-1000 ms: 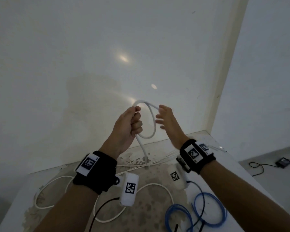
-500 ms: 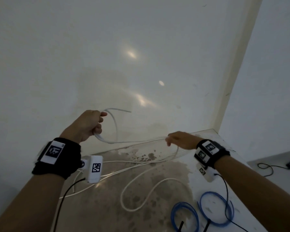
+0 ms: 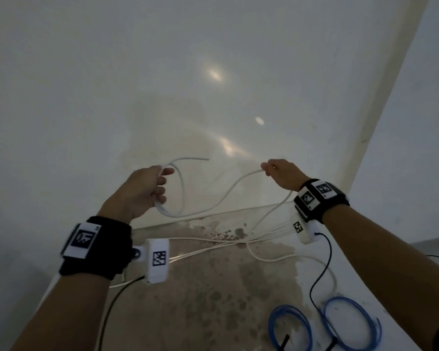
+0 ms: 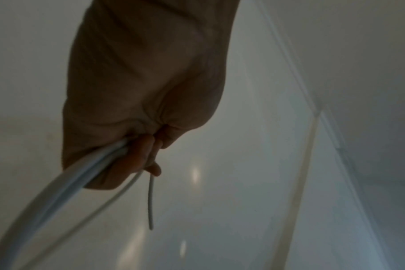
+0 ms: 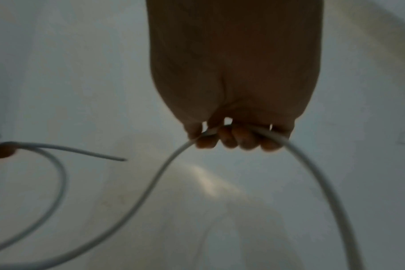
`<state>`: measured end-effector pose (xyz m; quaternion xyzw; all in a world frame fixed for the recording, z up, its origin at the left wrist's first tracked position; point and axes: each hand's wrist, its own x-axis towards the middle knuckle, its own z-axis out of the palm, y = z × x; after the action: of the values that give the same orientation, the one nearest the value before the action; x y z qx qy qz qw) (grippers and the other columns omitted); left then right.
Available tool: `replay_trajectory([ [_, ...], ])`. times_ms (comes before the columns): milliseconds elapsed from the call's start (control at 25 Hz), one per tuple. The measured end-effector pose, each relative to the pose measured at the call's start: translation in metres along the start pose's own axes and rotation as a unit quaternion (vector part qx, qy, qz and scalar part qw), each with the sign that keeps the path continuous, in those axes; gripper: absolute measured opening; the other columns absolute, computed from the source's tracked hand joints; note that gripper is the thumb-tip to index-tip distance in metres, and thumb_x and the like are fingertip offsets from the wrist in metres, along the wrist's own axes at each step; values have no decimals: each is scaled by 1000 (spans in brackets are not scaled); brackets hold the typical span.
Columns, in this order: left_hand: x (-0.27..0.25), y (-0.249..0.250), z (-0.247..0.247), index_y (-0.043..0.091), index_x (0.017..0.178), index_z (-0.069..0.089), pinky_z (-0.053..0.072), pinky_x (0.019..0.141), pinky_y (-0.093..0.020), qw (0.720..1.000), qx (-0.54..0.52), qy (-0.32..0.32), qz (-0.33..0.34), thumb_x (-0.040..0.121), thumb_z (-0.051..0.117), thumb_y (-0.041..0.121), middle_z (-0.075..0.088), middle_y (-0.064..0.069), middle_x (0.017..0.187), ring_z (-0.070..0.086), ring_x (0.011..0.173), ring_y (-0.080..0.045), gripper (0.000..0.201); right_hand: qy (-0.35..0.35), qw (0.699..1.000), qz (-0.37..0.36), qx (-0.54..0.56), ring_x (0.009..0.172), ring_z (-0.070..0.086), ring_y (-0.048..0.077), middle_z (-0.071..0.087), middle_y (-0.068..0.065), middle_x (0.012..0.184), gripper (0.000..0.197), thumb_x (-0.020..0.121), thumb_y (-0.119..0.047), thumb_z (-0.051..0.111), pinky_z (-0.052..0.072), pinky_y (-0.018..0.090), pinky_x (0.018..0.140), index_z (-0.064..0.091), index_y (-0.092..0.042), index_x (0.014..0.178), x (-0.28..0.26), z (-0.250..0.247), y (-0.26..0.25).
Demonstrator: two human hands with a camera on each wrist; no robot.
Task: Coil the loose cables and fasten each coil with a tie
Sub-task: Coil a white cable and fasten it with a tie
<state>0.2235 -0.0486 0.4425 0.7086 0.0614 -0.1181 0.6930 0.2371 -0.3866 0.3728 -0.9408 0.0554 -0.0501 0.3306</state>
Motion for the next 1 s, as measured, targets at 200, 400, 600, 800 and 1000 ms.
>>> replay_trajectory([
  [200, 3, -33, 56, 13, 88, 59, 47, 61, -30, 989, -108, -74, -60, 102, 34, 15, 49, 4, 56, 51, 49, -13, 29, 95, 985, -100, 107, 70, 55, 20, 60, 2, 78, 27, 102, -28, 46, 41, 32, 65, 61, -7, 94, -16, 32, -75],
  [400, 17, -34, 61, 9, 84, 59, 43, 52, -26, 967, -238, -77, -46, 100, 36, 12, 50, -1, 55, 44, 51, -15, 28, -48, 942, -254, 213, 60, 56, 2, 66, -4, 84, 21, 102, -17, 50, 42, 18, 60, 66, -16, 116, -63, 65, -108],
  [600, 22, -32, 41, 13, 79, 56, 38, 62, -27, 934, -338, -106, -49, 98, 30, 17, 49, 2, 63, 46, 54, -14, 33, -41, 946, -224, 230, 53, 62, 15, 73, 2, 80, 15, 94, -17, 65, 50, 23, 59, 74, -15, 106, -74, 78, -87],
  [800, 21, -28, 34, 14, 78, 54, 30, 40, -19, 936, -310, -153, -68, 98, 29, 23, 30, 8, 48, 28, 34, -6, 33, -112, 940, -219, 237, 56, 61, 13, 72, 2, 75, 15, 96, -22, 63, 53, 31, 59, 73, -17, 105, -82, 93, -69],
  [1000, 16, -28, 21, 20, 70, 44, 16, 35, -19, 965, -199, -164, -37, 98, 31, 25, 23, 8, 47, 19, 32, -5, 32, -296, 933, -197, 54, 74, 60, 6, 66, -15, 80, 33, 103, -39, 45, 47, 27, 75, 74, -25, 110, -71, 94, -21],
])
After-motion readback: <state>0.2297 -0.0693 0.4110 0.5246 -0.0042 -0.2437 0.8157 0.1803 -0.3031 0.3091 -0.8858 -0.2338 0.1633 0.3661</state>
